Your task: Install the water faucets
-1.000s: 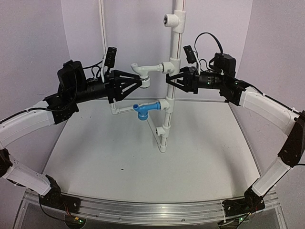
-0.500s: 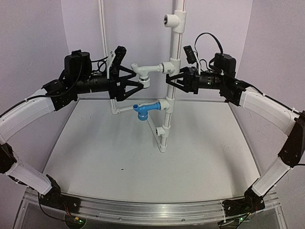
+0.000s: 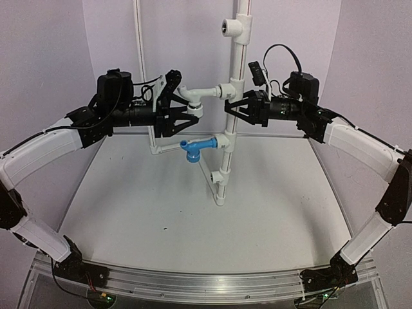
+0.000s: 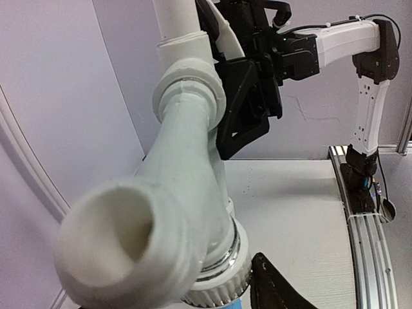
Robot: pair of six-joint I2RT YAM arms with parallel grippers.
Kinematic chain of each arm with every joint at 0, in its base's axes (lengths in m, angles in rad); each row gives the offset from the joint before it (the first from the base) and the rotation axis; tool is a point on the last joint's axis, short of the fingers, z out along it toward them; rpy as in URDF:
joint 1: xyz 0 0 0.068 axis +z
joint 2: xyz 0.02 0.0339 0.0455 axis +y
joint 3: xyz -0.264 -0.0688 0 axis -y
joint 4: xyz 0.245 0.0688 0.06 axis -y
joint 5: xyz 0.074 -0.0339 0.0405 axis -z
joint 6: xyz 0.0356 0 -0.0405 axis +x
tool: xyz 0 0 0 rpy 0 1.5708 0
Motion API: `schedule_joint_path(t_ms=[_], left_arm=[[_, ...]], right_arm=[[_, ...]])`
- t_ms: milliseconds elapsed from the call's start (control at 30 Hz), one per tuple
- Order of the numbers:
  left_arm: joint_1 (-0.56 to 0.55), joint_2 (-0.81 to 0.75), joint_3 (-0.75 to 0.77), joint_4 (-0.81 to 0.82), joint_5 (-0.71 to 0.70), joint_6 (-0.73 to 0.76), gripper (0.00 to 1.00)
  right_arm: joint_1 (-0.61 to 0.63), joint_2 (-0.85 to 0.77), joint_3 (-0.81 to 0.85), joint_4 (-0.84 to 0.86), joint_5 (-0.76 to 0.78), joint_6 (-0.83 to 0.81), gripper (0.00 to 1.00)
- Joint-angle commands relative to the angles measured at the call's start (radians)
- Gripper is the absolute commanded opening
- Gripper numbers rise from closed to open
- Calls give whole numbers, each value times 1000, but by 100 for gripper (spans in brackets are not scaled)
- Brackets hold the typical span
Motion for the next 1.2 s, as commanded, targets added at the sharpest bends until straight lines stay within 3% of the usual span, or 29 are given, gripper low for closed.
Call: schedule_joint_path(t_ms=[0, 167, 433, 500, 600, 767, 967, 1167], left_arm=[[7, -4, 27, 116, -102, 68, 45], [8, -11, -1, 174, -157, 97, 36], [7, -36, -57, 247, -227, 139, 30], [7, -42, -55, 237, -210, 138, 37], [7, -49, -31, 156, -127, 111, 58], [6, -92, -38, 45, -53, 13, 78], [7, -197, -105, -26, -102, -89, 92], [10, -276, -156, -56, -301, -303, 100]], right_arm=[[0, -19, -21, -138, -53, 189, 0], [1, -19, -24, -156, -58, 188, 0], [-1, -25, -27, -159, -58, 184, 0], [1, -25, -23, -158, -52, 183, 0], [-1, -21, -11, -157, -26, 179, 0], [-4, -22, 13, -157, 28, 163, 6], [-4, -43, 1, -155, 44, 148, 47], [-4, -89, -17, -158, 54, 122, 76]])
